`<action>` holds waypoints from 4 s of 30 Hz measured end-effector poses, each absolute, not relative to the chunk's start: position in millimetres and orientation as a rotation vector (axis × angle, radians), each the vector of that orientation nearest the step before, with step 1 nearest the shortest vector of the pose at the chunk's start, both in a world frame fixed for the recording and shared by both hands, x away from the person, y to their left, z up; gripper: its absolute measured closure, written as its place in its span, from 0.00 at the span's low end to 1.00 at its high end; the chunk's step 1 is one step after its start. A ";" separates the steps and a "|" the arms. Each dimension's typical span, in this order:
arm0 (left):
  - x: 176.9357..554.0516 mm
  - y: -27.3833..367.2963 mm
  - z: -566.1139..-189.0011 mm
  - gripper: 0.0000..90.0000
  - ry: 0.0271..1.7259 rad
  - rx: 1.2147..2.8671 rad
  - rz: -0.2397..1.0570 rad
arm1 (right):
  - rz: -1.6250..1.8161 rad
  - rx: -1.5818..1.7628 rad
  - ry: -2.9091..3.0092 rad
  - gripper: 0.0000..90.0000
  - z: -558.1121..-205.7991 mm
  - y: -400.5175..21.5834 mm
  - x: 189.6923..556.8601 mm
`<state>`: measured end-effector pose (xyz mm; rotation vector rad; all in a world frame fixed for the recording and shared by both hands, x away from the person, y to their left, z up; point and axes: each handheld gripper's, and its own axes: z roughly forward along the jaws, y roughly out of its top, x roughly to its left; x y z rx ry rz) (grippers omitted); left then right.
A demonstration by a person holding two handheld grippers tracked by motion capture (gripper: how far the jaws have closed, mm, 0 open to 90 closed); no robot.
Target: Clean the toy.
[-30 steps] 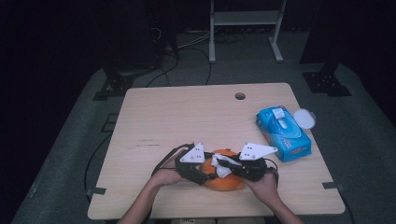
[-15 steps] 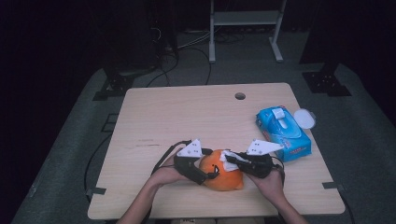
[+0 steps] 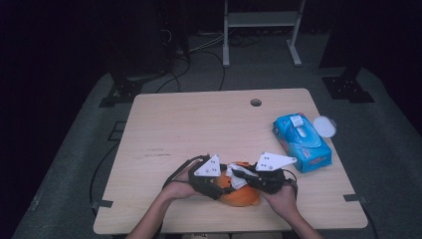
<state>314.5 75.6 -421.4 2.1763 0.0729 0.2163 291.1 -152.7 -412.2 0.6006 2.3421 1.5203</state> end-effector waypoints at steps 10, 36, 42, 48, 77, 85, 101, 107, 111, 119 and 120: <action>324.2 90.3 -429.0 0.35 0.125 2.155 0.162 | 1.532 0.788 2.347 0.89 -424.3 -183.8 308.6; 345.8 112.5 -436.0 0.36 0.314 2.089 0.077 | 1.551 0.826 2.364 0.89 -427.7 -182.8 306.6; 345.8 109.4 -437.8 0.37 0.310 2.081 0.084 | 1.561 0.717 2.389 0.89 -420.6 -168.4 295.9; 345.3 111.2 -438.1 0.38 0.312 2.070 0.067 | 1.530 0.764 2.370 0.89 -423.6 -175.2 305.3; 336.8 90.3 -426.7 0.34 0.335 2.066 0.096 | 1.540 0.727 2.325 0.89 -414.9 -173.2 306.2; 335.5 87.4 -427.6 0.15 0.332 2.070 0.120 | 1.516 0.669 2.371 0.89 -414.7 -166.9 303.9; 319.0 70.9 -419.0 0.34 0.219 2.127 0.224 | 1.520 0.573 2.346 0.89 -401.5 -157.9 293.8; 324.4 75.1 -421.7 0.31 0.235 2.124 0.181 | 1.485 0.721 2.329 0.89 -407.4 -180.9 309.9; 331.2 78.3 -422.7 0.17 0.342 2.062 0.084 | 1.512 0.781 2.357 0.89 -414.3 -189.7 312.5; 327.4 77.8 -423.6 0.30 0.284 2.092 0.099 | 1.503 0.729 2.351 0.89 -412.1 -179.8 298.8; 326.1 77.1 -422.9 0.32 0.267 2.094 0.111 | 1.509 0.709 2.344 0.89 -409.7 -178.4 296.8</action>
